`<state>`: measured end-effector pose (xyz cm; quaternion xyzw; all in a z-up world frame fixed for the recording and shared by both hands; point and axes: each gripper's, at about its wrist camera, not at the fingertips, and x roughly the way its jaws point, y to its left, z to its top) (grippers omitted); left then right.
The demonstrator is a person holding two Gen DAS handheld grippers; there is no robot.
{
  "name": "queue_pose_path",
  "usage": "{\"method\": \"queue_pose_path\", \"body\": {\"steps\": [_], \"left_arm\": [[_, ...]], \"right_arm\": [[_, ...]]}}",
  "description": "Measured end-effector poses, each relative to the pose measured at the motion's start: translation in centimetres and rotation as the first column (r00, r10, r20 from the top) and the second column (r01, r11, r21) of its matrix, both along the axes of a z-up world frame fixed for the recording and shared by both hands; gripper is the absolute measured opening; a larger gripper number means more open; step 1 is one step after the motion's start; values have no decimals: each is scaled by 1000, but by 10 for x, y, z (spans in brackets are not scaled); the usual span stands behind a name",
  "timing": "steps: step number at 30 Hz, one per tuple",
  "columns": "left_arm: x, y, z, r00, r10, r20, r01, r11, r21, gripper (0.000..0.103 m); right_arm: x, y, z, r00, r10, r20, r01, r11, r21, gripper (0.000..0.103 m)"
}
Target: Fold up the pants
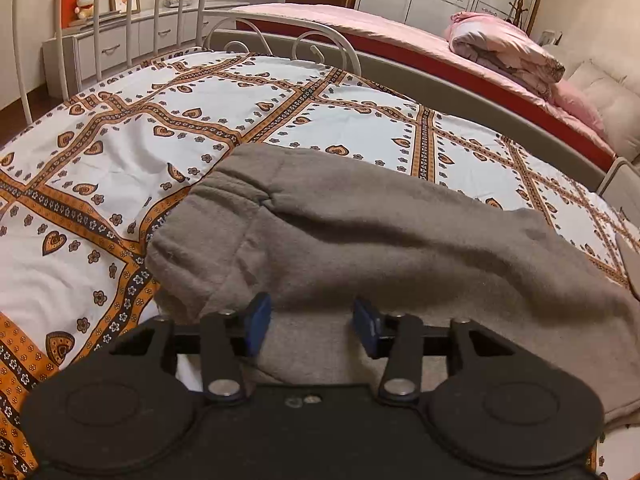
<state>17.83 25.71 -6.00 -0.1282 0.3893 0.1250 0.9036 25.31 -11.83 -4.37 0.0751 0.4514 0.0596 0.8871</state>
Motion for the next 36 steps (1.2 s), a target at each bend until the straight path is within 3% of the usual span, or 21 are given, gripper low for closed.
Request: {"method": "queue_pose_path", "body": {"steps": [4, 6, 8, 10, 11, 13, 15, 16, 17, 20, 22, 24, 25, 26, 27, 29, 30, 32, 33, 34, 36], "left_arm": [[3, -2, 1, 1000, 10, -4, -10, 1000, 11, 42], [3, 0, 1, 1000, 23, 1, -23, 1000, -3, 42], [3, 1, 1, 1000, 27, 3, -27, 1000, -7, 42], [3, -1, 2, 1000, 25, -2, -25, 1000, 4, 42], [4, -2, 1, 1000, 22, -6, -22, 1000, 14, 43], [5, -5, 1, 1000, 18, -11, -17, 999, 27, 45], [7, -7, 1, 1000, 19, -13, -18, 999, 30, 47], [7, -7, 1, 1000, 21, -13, -20, 999, 31, 48], [7, -8, 0, 1000, 22, -14, -22, 999, 32, 49], [8, -10, 0, 1000, 16, -17, -16, 999, 45, 51], [9, -11, -1, 1000, 11, -19, -10, 998, 55, 51], [9, -12, -2, 1000, 7, -21, -6, 998, 62, 52], [9, -13, -2, 1000, 5, -22, -3, 998, 66, 52], [8, -14, -2, 1000, 2, -23, 0, 997, 71, 52], [8, -14, -2, 1000, -1, -24, 2, 997, 74, 52], [8, -14, -2, 1000, -5, -24, 6, 997, 73, 52], [8, -13, -2, 1000, -6, -23, 8, 998, 70, 52], [8, -13, -1, 1000, -12, -24, 14, 997, 70, 52], [8, -14, -2, 1000, -18, -25, 20, 997, 75, 52], [8, -14, -2, 999, -22, -27, 25, 997, 78, 53], [8, -14, -2, 999, -28, -28, 30, 996, 81, 53]], "right_arm": [[-29, -41, -8, 996, -85, 0, 84, 993, 88, 7], [-54, -60, -17, 992, -122, -42, 127, 981, 146, 7], [-77, -74, -29, 984, -161, -76, 169, 978, 121, 1], [-88, -86, -22, 983, -179, -48, 185, 966, 181, 2], [-93, -89, -10, 982, -188, 13, 181, 963, 198, 2], [-90, -85, 12, 980, -170, 100, 152, 974, 170, 4], [-78, -76, 27, 981, -124, 152, 112, 990, 87, 34], [-71, -70, 32, 980, -94, 178, 88, 995, 40, 58], [-62, -62, 33, 980, -59, 191, 62, 998, -12, 65], [-40, -43, 28, 983, 49, 178, -26, 992, -127, 65], [-25, -29, 15, 989, 96, 115, -66, 969, -240, 65], [-16, -28, 1, 989, 120, 88, -90, 953, -290, 60], [-15, -30, -5, 988, 134, 79, -104, 948, -301, 27], [-16, -36, -6, 991, 115, 65, -92, 952, -292, 7], [-21, -48, -4, 994, 78, 71, -58, 966, -252, 7], [-41, -84, 4, 996, -54, 66, 58, 997, -59, 7], [-51, -101, 5, 993, -110, 53, 109, 994, 23, 7], [-70, -140, -12, 973, -223, -61, 231, 943, 238, 7], [-75, -154, -26, 957, -258, -134, 287, 910, 299, 7], [-77, -162, -41, 943, -270, -193, 320, 892, 320, 7], [-76, -161, -36, 959, -228, -166, 270, 914, 301, 8]]}}
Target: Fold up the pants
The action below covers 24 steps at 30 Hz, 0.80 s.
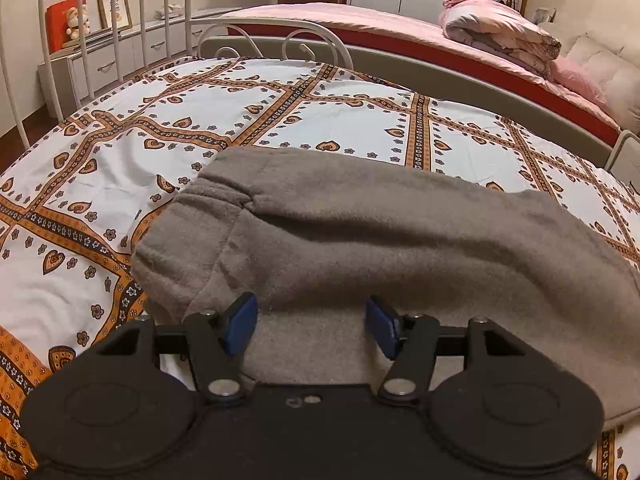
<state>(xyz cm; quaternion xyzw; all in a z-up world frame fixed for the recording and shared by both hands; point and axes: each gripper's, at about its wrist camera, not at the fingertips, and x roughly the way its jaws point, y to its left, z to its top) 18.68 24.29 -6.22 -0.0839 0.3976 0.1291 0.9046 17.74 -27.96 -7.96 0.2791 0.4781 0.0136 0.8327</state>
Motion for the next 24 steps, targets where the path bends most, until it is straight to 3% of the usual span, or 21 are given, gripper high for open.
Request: {"method": "queue_pose_path", "body": {"steps": [1, 2, 4, 7, 10, 13, 15, 16, 18, 19, 20, 22, 24], "left_arm": [[0, 0, 0, 1000, -1, 0, 1, 1000, 0, 53], [0, 0, 0, 1000, -1, 1, 1, 1000, -3, 53], [0, 1, 0, 1000, 5, 4, -5, 1000, -10, 53], [0, 2, 2, 1000, 19, 11, -19, 1000, -20, 54], [0, 3, 3, 1000, 25, 16, -24, 999, -23, 54], [1, -3, 0, 1000, -7, -5, 7, 1000, 25, 54], [3, -11, -2, 999, -45, -28, 47, 996, 79, 60], [3, -15, -3, 997, -63, -37, 67, 993, 100, 62], [4, -19, -4, 996, -79, -44, 84, 989, 123, 65], [3, -19, -4, 996, -81, -44, 86, 989, 123, 65], [3, -18, -4, 996, -81, -42, 85, 989, 118, 65], [3, -18, -4, 996, -80, -40, 84, 990, 113, 65], [3, -18, -4, 996, -84, -41, 88, 989, 115, 65]], "right_arm": [[-1, 11, 17, 997, 55, 58, -48, 992, -117, 18], [-4, 26, 34, 987, 113, 118, -79, 961, -264, 44], [-11, 49, 51, 956, 218, 196, -106, 880, -463, 67], [-10, 81, 53, 907, 355, 226, -172, 802, -572, 67], [-2, 120, 43, 851, 491, 184, -239, 675, -698, 67], [12, 149, 23, 795, 594, 121, -309, 568, -762, 67], [22, 161, 7, 779, 625, 57, -341, 498, -797, 66], [28, 166, -2, 772, 635, 26, -353, 462, -814, 64], [37, 169, -15, 767, 642, -8, -348, 406, -845, 44], [42, 166, -15, 777, 629, -6, -349, 424, -836, 15], [48, 160, -12, 796, 605, 10, -346, 469, -813, 4], [52, 138, 10, 845, 519, 129, -256, 604, -754, 4], [49, 97, 43, 887, 349, 302, -93, 775, -625, 4]]}}
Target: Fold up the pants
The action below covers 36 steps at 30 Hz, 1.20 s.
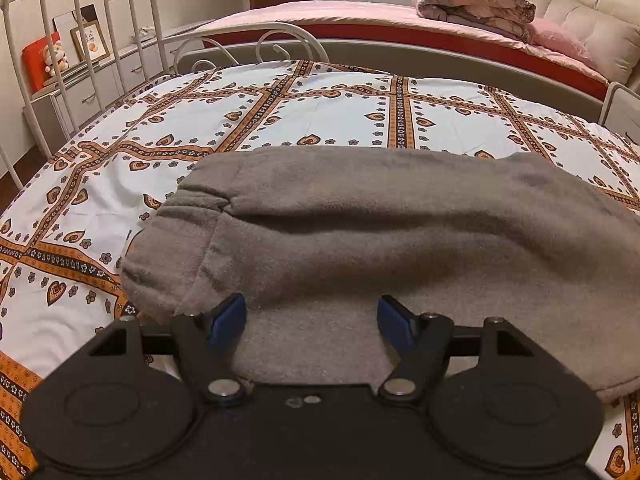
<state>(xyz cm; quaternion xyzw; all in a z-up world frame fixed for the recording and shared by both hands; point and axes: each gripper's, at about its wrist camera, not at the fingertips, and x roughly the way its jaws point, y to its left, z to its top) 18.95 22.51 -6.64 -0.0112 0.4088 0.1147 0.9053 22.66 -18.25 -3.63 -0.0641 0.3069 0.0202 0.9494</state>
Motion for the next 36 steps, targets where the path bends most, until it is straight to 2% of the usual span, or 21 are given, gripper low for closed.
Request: {"method": "queue_pose_path", "body": {"steps": [1, 2, 4, 6, 7, 8, 9, 13, 17, 20, 21, 22, 23, 25, 27, 28, 30, 31, 32, 33, 36], "left_arm": [[0, 0, 0, 1000, -1, 0, 1, 1000, 0, 65], [0, 0, 0, 1000, -3, 0, 3, 1000, -2, 66], [0, 0, 0, 1000, -7, -1, 7, 1000, -5, 67], [1, 0, 0, 1000, -9, -3, 9, 1000, -1, 69], [2, -1, 0, 1000, -10, -4, 10, 1000, 0, 69], [2, -1, 0, 1000, -11, -5, 11, 1000, 1, 70], [2, -2, 0, 1000, -8, -6, 8, 1000, 2, 70], [3, -3, 0, 1000, 0, -7, 0, 1000, 6, 71], [3, -3, -1, 1000, 4, -6, -4, 1000, 8, 72], [2, -3, -1, 1000, 2, -2, -2, 1000, 7, 72], [1, -3, -1, 1000, -1, -1, 1, 1000, 8, 72], [0, -3, -1, 1000, -6, 0, 6, 1000, 9, 72], [0, -3, -1, 1000, -9, 0, 9, 1000, 9, 72], [0, -3, -1, 1000, -12, 1, 12, 1000, 10, 72], [1, -4, -1, 1000, -11, -1, 11, 1000, 14, 73], [1, -5, -1, 1000, -11, -3, 11, 1000, 16, 74], [3, -6, -2, 1000, -7, -6, 7, 1000, 19, 76], [3, -7, -2, 1000, -3, -7, 3, 1000, 20, 76], [3, -7, -2, 1000, -1, -8, 1, 1000, 21, 76], [3, -7, -2, 1000, 1, -8, -1, 1000, 21, 76], [3, -6, -2, 1000, 0, -8, 0, 1000, 20, 76]], "right_arm": [[-3, -29, 15, 995, -93, 29, 88, 987, 136, 4], [-7, -64, 24, 978, -208, 17, 195, 939, 284, 4], [-25, -125, 16, 927, -366, -80, 356, 792, 496, 4], [-43, -168, -12, 864, -453, -218, 492, 669, 557, 5], [-47, -187, -29, 832, -456, -315, 548, 592, 591, 5], [-51, -202, -47, 816, -432, -385, 573, 508, 643, 5], [-52, -210, -54, 816, -422, -396, 571, 480, 666, 5], [-59, -227, -68, 842, -380, -384, 530, 447, 720, 5], [-56, -243, -77, 834, -386, -393, 527, 347, 776, 15], [-59, -254, -85, 831, -382, -405, 517, 260, 815, 16], [-59, -257, -79, 833, -380, -402, 515, 270, 813, 15], [-58, -256, -70, 838, -393, -379, 509, 310, 803, 9], [-62, -255, -61, 857, -395, -330, 470, 340, 814, 7], [-75, -256, -42, 880, -397, -262, 410, 355, 840, 7], [-84, -260, -36, 880, -399, -258, 411, 369, 833, 7], [-86, -263, -41, 871, -397, -288, 437, 364, 823, 7], [-84, -268, -57, 829, -413, -376, 525, 345, 778, 7], [-85, -271, -66, 815, -411, -409, 549, 318, 773, 7], [-90, -275, -72, 816, -404, -413, 542, 288, 789, 7], [-96, -278, -71, 819, -407, -404, 534, 282, 797, 7], [-115, -291, -57, 808, -478, -344, 513, 284, 810, 8]]}}
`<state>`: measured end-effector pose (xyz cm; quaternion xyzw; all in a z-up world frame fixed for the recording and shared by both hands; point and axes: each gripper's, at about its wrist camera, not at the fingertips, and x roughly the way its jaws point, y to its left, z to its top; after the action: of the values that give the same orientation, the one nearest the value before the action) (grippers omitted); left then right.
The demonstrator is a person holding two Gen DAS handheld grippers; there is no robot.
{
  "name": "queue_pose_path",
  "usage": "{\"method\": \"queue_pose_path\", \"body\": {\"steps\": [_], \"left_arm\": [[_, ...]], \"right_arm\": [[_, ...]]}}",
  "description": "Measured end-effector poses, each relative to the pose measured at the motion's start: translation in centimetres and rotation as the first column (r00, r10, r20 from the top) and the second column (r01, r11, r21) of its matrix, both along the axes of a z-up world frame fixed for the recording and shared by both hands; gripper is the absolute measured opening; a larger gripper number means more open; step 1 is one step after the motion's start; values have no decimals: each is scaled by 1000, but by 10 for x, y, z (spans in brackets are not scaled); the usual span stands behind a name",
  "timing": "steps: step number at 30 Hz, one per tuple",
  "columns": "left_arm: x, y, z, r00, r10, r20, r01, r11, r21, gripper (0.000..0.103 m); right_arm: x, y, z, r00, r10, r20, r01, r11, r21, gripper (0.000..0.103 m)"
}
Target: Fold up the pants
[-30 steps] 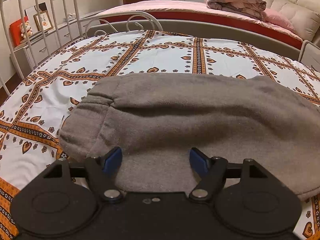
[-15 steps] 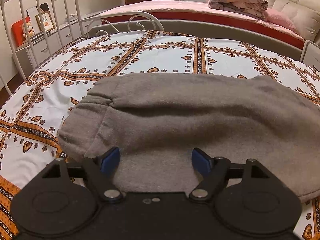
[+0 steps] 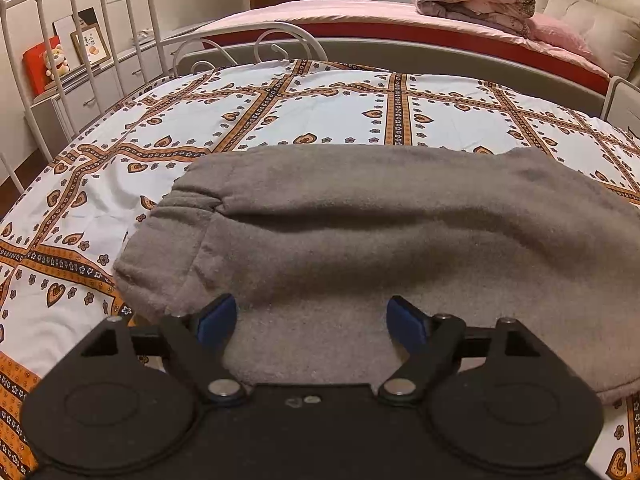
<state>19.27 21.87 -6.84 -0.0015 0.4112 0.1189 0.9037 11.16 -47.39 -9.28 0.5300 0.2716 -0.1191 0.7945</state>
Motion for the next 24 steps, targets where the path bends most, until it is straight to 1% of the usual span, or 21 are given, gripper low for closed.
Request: {"method": "queue_pose_path", "body": {"steps": [3, 6, 7, 9, 10, 11, 13, 16, 17, 18, 19, 21, 22, 24], "left_arm": [[0, -1, 0, 1000, 0, -1, 0, 1000, 0, 78], [2, -3, 0, 1000, 7, -5, -7, 1000, 8, 79], [2, -3, -1, 1000, 8, -6, -8, 1000, 11, 80], [3, -4, -1, 1000, 9, -8, -9, 1000, 15, 80], [3, -4, -1, 1000, 9, -7, -9, 1000, 15, 80], [3, -4, -1, 1000, 8, -6, -8, 1000, 14, 80], [4, -5, -1, 1000, 3, -7, -3, 1000, 16, 80], [3, -5, -1, 1000, -3, -5, 3, 1000, 16, 80], [3, -5, -1, 1000, -4, -5, 5, 1000, 17, 80], [3, -5, -1, 1000, -5, -5, 5, 1000, 16, 80], [3, -5, -1, 1000, -4, -5, 4, 1000, 15, 80], [3, -5, -1, 1000, -3, -5, 3, 1000, 16, 80], [3, -4, -1, 1000, -5, -5, 5, 1000, 16, 80], [3, -4, -1, 1000, -4, -5, 4, 1000, 13, 81]], "right_arm": [[-6, -9, -2, 999, -7, 38, 6, 999, 49, 8], [-2, -5, -5, 999, 19, 44, -21, 998, 58, 8], [7, -6, -4, 999, 20, 38, -23, 998, 56, 9], [17, -5, -7, 1000, 16, 10, -16, 997, 71, 21], [20, -5, -10, 1000, 13, 7, -14, 995, 94, 36], [21, -5, -12, 1000, 6, 28, -9, 994, 110, 43], [29, -4, -10, 999, 3, 32, -6, 996, 93, 45], [33, -3, -11, 999, 14, 36, -17, 996, 86, 45], [34, -3, -10, 999, 19, 36, -22, 997, 77, 33], [34, -2, -9, 999, 28, 34, -30, 997, 64, 14], [33, -2, -7, 998, 39, 46, -42, 998, 56, 7], [23, -1, 1, 994, 26, 103, -32, 998, 55, 7], [18, -2, 2, 994, 22, 106, -28, 998, 54, 7], [13, -3, -1, 998, 19, 65, -23, 998, 61, 7]]}}
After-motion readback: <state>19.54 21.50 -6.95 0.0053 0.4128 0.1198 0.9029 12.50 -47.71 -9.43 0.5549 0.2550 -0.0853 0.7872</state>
